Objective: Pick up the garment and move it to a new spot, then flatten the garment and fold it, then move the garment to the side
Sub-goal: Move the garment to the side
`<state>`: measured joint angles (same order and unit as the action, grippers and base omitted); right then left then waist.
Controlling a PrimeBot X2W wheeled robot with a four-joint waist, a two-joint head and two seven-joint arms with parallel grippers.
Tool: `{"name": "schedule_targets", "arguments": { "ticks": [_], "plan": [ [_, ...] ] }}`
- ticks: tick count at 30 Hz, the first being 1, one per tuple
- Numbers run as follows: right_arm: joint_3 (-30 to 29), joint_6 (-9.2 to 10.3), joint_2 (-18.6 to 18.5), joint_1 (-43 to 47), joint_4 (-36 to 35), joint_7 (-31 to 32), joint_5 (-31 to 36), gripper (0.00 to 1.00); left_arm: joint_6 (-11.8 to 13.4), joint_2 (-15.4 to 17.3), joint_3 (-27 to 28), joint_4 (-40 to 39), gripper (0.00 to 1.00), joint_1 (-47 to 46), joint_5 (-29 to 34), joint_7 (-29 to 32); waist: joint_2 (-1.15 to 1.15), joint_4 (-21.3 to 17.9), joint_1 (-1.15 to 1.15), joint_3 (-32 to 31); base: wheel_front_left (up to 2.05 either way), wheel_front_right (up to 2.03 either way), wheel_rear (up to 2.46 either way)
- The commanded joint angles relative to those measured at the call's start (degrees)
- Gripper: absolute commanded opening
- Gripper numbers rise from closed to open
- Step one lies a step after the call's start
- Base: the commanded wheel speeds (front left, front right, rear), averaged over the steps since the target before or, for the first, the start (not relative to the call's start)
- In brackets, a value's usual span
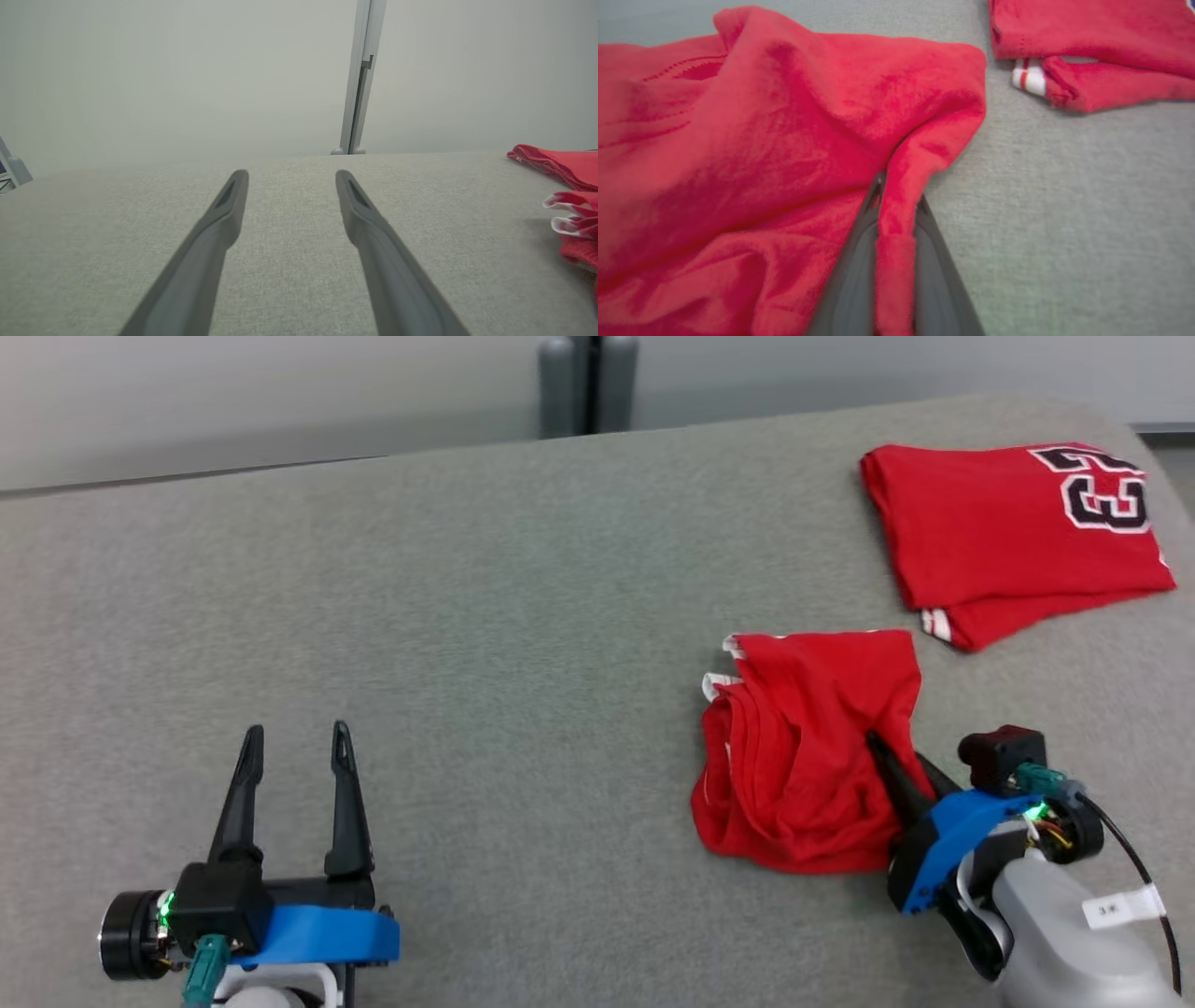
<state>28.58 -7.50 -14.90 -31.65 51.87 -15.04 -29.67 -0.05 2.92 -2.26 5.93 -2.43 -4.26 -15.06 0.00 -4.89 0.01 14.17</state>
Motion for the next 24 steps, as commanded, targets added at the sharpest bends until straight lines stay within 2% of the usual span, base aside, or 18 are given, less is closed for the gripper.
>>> {"name": "schedule_targets", "arguments": {
  "ticks": [1,5,9,17,24],
  "plan": [
    [-0.84,0.01,-0.98,1.09,-0.39,-0.15,0.49,0.0,-0.59,-0.03,0.06,-0.24,1.0,-1.47,0.75,-0.14,0.0,-3.15,-0.01,-1.04,0.0,0.0,0.0],
    [-2.13,0.0,-1.6,1.29,-0.98,-0.16,1.02,0.0,-1.33,0.0,0.44,-0.46,1.0,-3.09,1.66,-0.14,0.0,-5.93,-0.01,-0.24,0.0,0.0,0.0],
    [-3.09,0.0,-1.9,1.6,-1.32,-0.16,1.41,0.0,-1.64,0.0,0.83,-0.59,1.0,-4.02,2.08,-0.14,0.0,-7.01,-0.01,0.16,0.0,0.0,0.0],
    [-3.52,0.01,-2.28,-0.11,-3.57,-0.16,3.36,0.0,-1.6,-0.01,1.58,-0.95,1.0,-3.22,2.07,-0.14,0.0,-6.84,-0.01,0.59,0.0,0.0,0.0],
    [-1.63,0.01,-4.09,-6.25,-6.58,-0.16,7.89,0.0,-1.68,-0.02,1.83,-1.85,1.0,-3.8,2.45,-0.13,0.0,-5.83,-0.01,2.46,0.0,0.0,0.0]
  ]
}}
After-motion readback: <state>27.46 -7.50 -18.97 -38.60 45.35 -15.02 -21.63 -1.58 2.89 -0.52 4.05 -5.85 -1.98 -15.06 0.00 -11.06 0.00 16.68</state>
